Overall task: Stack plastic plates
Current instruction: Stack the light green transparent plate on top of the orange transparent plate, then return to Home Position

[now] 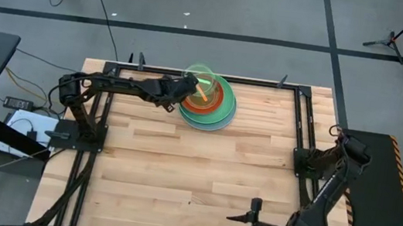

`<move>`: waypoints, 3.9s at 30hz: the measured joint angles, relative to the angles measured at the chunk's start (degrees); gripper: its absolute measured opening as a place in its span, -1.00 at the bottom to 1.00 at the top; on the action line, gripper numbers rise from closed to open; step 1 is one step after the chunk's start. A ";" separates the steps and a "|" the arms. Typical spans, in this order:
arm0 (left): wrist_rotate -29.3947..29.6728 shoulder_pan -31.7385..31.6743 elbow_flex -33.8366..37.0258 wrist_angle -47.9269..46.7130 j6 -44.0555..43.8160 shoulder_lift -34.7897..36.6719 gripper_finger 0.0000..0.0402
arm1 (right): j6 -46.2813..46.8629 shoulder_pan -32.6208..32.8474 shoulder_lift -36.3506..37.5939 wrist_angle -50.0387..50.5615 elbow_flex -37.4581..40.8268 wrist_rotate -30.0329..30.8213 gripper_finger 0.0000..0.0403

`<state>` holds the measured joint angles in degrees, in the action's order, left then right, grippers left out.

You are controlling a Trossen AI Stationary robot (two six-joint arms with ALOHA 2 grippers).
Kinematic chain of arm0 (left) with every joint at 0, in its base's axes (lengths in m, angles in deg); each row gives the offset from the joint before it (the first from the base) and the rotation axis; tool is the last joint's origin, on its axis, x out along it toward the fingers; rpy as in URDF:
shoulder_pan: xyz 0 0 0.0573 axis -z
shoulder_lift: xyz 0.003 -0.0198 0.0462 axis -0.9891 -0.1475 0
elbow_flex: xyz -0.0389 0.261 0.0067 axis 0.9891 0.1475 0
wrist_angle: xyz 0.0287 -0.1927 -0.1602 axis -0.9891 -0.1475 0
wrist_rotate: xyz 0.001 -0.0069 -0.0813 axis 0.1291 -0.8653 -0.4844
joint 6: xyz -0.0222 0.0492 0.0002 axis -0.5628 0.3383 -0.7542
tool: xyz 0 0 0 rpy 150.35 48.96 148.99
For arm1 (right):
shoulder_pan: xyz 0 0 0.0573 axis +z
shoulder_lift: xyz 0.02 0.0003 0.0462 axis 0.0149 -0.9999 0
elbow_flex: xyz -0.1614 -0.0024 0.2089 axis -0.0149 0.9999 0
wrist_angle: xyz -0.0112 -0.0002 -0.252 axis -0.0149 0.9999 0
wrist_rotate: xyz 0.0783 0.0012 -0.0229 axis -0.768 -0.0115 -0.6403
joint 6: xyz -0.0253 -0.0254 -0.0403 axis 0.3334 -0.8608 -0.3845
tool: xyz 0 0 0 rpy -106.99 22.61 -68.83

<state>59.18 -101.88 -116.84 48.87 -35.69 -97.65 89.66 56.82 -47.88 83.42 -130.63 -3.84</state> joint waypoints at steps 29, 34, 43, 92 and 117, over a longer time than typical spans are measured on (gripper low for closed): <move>0.50 2.91 0.02 2.88 -8.64 -6.99 -0.94 | 12.05 3.75 0.00 5.51 0.00 1.24 -0.25; -0.47 2.98 0.02 1.99 -8.66 -7.89 -0.94 | 12.19 3.75 0.00 5.87 0.00 0.95 -0.25; -0.39 3.54 0.02 2.47 -7.73 -7.63 -0.89 | 12.24 3.73 0.00 5.36 0.00 -1.15 -0.24; 11.51 1.61 0.07 -8.78 11.21 15.78 -0.04 | -17.65 -20.46 -0.02 3.01 0.00 -33.90 -0.17; -1.55 -8.85 4.48 -0.85 68.02 19.98 -0.24 | -39.76 -51.82 20.22 -1.66 3.31 -44.00 -0.21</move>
<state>57.62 -110.73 -112.36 48.02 32.32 -77.67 49.90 5.00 -27.67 81.76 -127.32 -47.83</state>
